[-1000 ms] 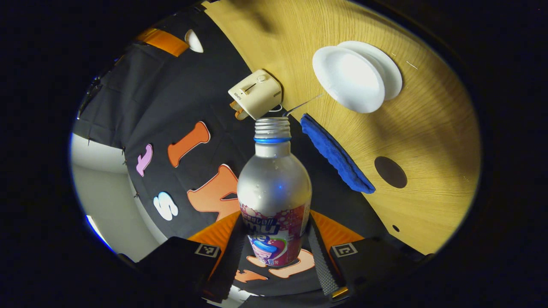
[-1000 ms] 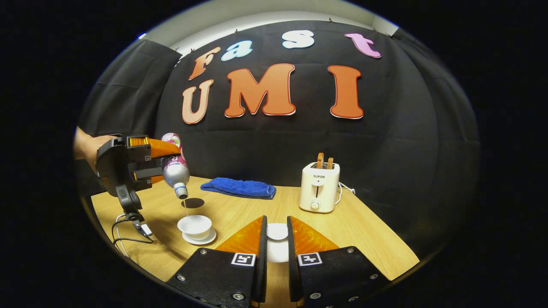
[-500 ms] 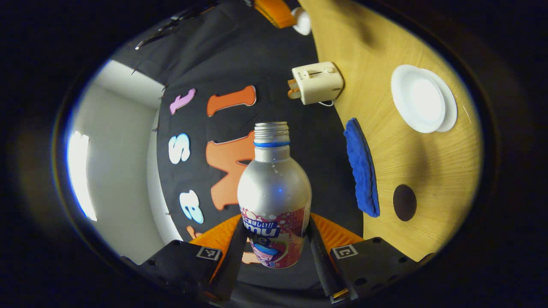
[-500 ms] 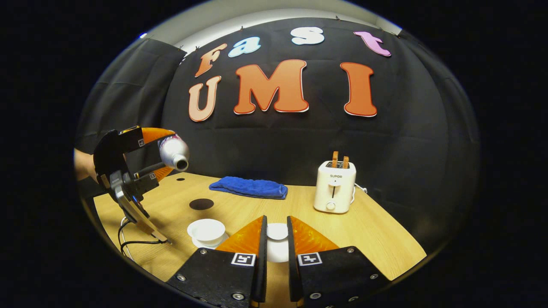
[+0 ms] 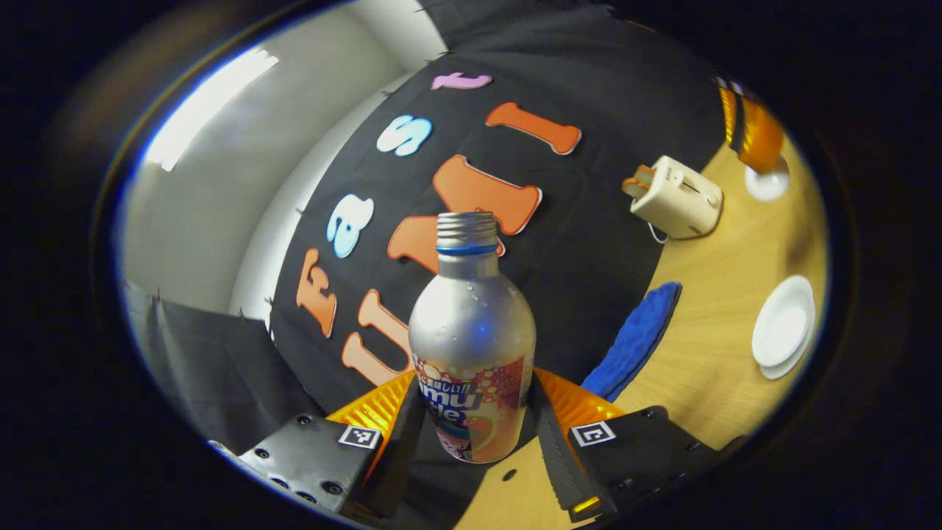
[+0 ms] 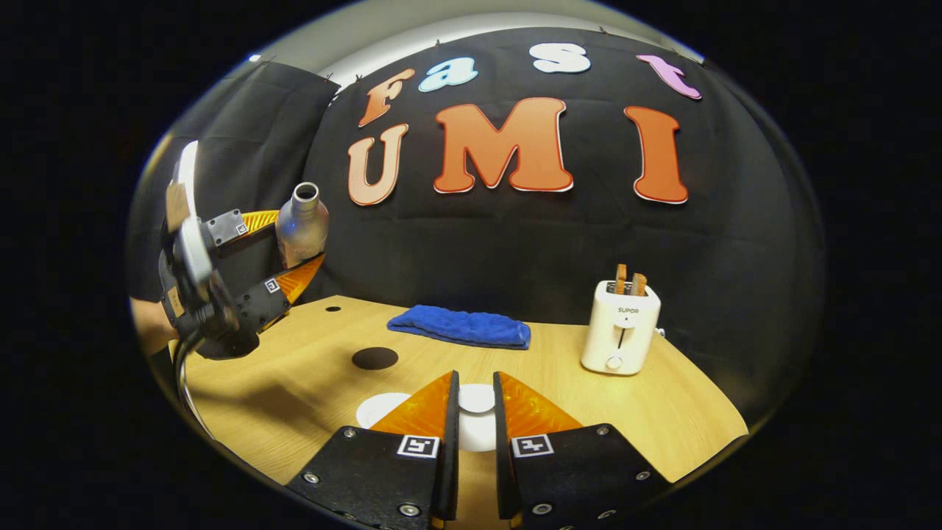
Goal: Open the teacup lid with one hand, grasp the water bottle and pour water into the teacup with the other hand; after pouring, place the water bottle on the coaster and then close the teacup lid.
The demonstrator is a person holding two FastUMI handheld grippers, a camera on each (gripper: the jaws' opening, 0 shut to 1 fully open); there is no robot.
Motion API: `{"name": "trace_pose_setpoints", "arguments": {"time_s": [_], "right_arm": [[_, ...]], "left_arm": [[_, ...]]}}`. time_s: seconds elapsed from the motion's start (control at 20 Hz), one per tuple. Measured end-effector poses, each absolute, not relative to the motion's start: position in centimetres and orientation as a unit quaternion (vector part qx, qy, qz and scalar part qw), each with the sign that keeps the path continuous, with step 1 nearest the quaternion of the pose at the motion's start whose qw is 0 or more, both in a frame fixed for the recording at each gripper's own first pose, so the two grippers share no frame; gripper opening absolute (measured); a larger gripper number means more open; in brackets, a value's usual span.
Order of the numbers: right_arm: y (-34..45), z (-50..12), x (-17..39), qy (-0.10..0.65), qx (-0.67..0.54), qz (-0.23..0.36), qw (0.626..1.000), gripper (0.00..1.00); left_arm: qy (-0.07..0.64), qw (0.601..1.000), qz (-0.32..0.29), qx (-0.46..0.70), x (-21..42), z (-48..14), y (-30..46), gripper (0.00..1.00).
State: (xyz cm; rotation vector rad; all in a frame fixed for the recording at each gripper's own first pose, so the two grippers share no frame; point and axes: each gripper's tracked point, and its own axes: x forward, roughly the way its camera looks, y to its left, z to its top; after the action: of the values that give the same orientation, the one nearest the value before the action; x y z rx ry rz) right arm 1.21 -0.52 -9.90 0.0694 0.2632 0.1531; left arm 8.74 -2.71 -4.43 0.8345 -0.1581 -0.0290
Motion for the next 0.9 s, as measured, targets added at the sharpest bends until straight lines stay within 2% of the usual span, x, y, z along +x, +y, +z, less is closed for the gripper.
{"name": "trace_pose_setpoints", "arguments": {"time_s": [0.05, 0.1, 0.15, 0.2, 0.25, 0.3, 0.4, 0.45, 0.65, 0.9], "right_arm": [[0.0, -9.9, 1.4, 0.131, 0.034, 0.080, 0.988, 0.22], [0.6, -9.8, 1.6, 0.132, 0.033, 0.085, 0.987, 0.22], [1.1, -9.8, 1.9, 0.132, 0.031, 0.089, 0.987, 0.22], [1.6, -9.8, 2.2, 0.133, 0.029, 0.092, 0.986, 0.22], [2.1, -9.8, 2.3, 0.133, 0.027, 0.096, 0.986, 0.22], [2.5, -9.7, 2.6, 0.133, 0.026, 0.098, 0.986, 0.22], [3.0, -9.7, 3.0, 0.133, 0.021, 0.099, 0.986, 0.22], [3.1, -9.7, 3.2, 0.135, 0.018, 0.099, 0.986, 0.22], [3.5, -9.7, 4.2, 0.136, 0.016, 0.097, 0.986, 0.22], [3.5, -11.1, 4.9, 0.151, 0.015, 0.092, 0.984, 0.22]], "left_arm": [[-0.072, 0.923, -0.010, 0.377, 8.9, -4.6, -2.4, 0.74], [-0.070, 0.935, -0.004, 0.346, 9.0, -4.7, -2.1, 0.79], [-0.066, 0.948, -0.002, 0.312, 9.2, -4.9, -1.7, 0.79], [-0.062, 0.959, 0.001, 0.276, 9.6, -5.0, -1.4, 0.74], [-0.056, 0.970, 0.004, 0.238, 10.2, -5.1, -1.1, 0.79], [-0.046, 0.979, 0.006, 0.199, 10.7, -5.4, -0.8, 0.74], [-0.022, 0.992, 0.004, 0.125, 12.5, -6.5, -0.1, 0.83], [-0.009, 0.995, 0.002, 0.094, 13.5, -7.1, 0.1, 0.79], [0.038, 0.999, -0.005, 0.012, 15.5, -10.5, 0.7, 0.78], [0.100, 0.994, -0.028, -0.022, 18.4, -15.5, 0.1, 0.79]]}}
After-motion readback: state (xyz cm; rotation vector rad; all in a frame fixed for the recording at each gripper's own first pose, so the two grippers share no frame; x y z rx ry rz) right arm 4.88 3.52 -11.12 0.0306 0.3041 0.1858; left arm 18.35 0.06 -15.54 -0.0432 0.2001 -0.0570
